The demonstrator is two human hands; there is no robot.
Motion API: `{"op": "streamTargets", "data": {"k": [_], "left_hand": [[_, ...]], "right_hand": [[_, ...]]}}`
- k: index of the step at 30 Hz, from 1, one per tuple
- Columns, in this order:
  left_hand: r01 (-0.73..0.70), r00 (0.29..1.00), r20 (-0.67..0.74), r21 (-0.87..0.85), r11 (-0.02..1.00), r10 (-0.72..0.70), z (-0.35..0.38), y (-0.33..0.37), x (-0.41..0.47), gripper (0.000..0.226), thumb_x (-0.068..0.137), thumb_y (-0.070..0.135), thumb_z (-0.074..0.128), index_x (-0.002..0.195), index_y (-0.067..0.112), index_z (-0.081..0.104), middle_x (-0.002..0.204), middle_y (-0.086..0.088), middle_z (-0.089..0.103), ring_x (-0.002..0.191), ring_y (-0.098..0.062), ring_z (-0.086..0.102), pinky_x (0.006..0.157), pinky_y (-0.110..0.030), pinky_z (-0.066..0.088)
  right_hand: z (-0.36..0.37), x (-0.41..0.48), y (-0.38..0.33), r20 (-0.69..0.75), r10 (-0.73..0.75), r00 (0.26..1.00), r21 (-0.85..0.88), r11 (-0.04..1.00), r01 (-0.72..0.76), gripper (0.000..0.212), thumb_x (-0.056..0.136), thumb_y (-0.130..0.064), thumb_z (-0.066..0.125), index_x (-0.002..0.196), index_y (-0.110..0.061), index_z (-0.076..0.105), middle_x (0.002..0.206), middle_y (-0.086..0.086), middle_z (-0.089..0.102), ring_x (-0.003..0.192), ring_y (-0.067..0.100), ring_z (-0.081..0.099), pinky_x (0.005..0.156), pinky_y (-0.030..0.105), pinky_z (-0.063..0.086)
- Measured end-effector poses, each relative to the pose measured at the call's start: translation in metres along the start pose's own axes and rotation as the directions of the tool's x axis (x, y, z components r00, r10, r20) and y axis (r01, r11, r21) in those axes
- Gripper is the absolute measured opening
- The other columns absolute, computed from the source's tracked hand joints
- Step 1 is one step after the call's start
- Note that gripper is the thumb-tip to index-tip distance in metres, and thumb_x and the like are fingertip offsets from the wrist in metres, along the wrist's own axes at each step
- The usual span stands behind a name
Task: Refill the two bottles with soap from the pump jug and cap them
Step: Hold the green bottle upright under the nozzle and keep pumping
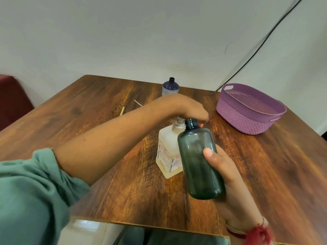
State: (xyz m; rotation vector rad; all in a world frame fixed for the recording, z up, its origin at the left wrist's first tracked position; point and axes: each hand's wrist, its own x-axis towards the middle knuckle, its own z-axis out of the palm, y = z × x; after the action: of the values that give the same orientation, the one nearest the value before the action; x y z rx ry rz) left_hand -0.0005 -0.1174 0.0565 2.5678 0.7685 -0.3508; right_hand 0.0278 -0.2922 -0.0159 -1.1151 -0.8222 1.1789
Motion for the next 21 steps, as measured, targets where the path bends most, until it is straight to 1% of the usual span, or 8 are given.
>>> {"op": "streamTargets", "data": {"k": [2,4,6,8,12,14,17,21], "left_hand": [[0.015,1.000,-0.023,-0.011,1.000,-0.015,-0.006,0.003,-0.003,0.014,0.095,0.022,0.043,0.098,0.012,0.053,0.082,0.000,0.050,0.066,-0.011,0.043,0.060,-0.021,0.037],[-0.011,1.000,-0.026,0.006,1.000,0.011,-0.008,0.005,-0.003,0.014,0.095,0.023,0.044,0.094,0.011,0.051,0.080,0.000,0.045,0.063,-0.010,0.038,0.057,-0.022,0.033],[-0.042,0.999,-0.004,-0.027,0.999,0.042,-0.004,0.000,0.001,0.021,0.094,0.022,0.043,0.096,0.007,0.058,0.089,-0.007,0.055,0.070,-0.013,0.045,0.066,-0.026,0.041],[-0.035,0.999,0.011,-0.095,0.995,0.036,0.003,-0.003,-0.001,0.033,0.093,0.025,0.041,0.104,0.004,0.064,0.100,-0.015,0.062,0.079,-0.019,0.050,0.077,-0.036,0.045],[-0.074,0.997,-0.010,-0.042,0.996,0.073,0.001,-0.003,-0.002,0.033,0.095,0.023,0.038,0.107,0.004,0.063,0.102,-0.012,0.060,0.082,-0.020,0.048,0.074,-0.031,0.038],[-0.067,0.998,0.003,-0.003,0.998,0.067,-0.006,0.001,-0.003,0.025,0.096,0.024,0.039,0.099,0.008,0.058,0.090,-0.008,0.056,0.074,-0.016,0.045,0.068,-0.026,0.037],[-0.056,0.998,-0.002,-0.007,0.998,0.056,-0.008,0.005,-0.001,0.017,0.096,0.023,0.041,0.097,0.009,0.051,0.079,0.000,0.048,0.065,-0.011,0.041,0.057,-0.020,0.033],[-0.028,1.000,-0.008,-0.151,0.988,0.027,0.002,-0.004,-0.001,0.033,0.091,0.032,0.041,0.101,0.009,0.062,0.101,-0.012,0.065,0.084,-0.025,0.056,0.079,-0.034,0.046]], "right_hand": [[-0.002,0.000,-0.002,0.005,-0.010,1.000,-0.001,1.000,0.010,0.082,0.050,-0.057,0.081,0.116,-0.014,0.060,0.108,0.017,0.067,0.089,0.025,0.067,0.066,0.032,0.053],[-0.003,0.001,-0.003,0.013,-0.015,1.000,0.001,1.000,0.015,0.083,0.050,-0.057,0.081,0.117,-0.012,0.059,0.109,0.018,0.066,0.089,0.025,0.066,0.066,0.032,0.053],[-0.003,0.002,-0.002,0.027,-0.006,1.000,0.012,1.000,0.006,0.083,0.052,-0.055,0.081,0.119,-0.010,0.057,0.109,0.018,0.065,0.088,0.026,0.066,0.066,0.033,0.054],[-0.002,0.004,0.000,0.027,0.010,1.000,0.020,1.000,-0.010,0.084,0.053,-0.054,0.081,0.120,-0.009,0.056,0.109,0.018,0.065,0.088,0.025,0.066,0.064,0.032,0.054],[-0.003,0.004,0.001,0.031,0.003,1.000,0.028,1.000,-0.004,0.082,0.054,-0.051,0.080,0.120,-0.008,0.056,0.105,0.017,0.066,0.085,0.025,0.065,0.062,0.031,0.053],[-0.003,0.003,-0.001,0.038,-0.004,0.999,0.030,1.000,0.003,0.074,0.059,-0.047,0.076,0.120,-0.008,0.056,0.103,0.017,0.066,0.084,0.024,0.065,0.062,0.030,0.053],[-0.003,0.003,-0.003,0.045,-0.012,0.999,0.023,1.000,0.011,0.081,0.056,-0.052,0.079,0.120,-0.008,0.056,0.107,0.019,0.065,0.088,0.027,0.065,0.064,0.031,0.053],[0.000,0.005,0.002,0.023,0.012,1.000,0.043,0.999,-0.013,0.083,0.052,-0.054,0.081,0.119,-0.010,0.058,0.108,0.017,0.065,0.088,0.025,0.066,0.064,0.032,0.054]]}}
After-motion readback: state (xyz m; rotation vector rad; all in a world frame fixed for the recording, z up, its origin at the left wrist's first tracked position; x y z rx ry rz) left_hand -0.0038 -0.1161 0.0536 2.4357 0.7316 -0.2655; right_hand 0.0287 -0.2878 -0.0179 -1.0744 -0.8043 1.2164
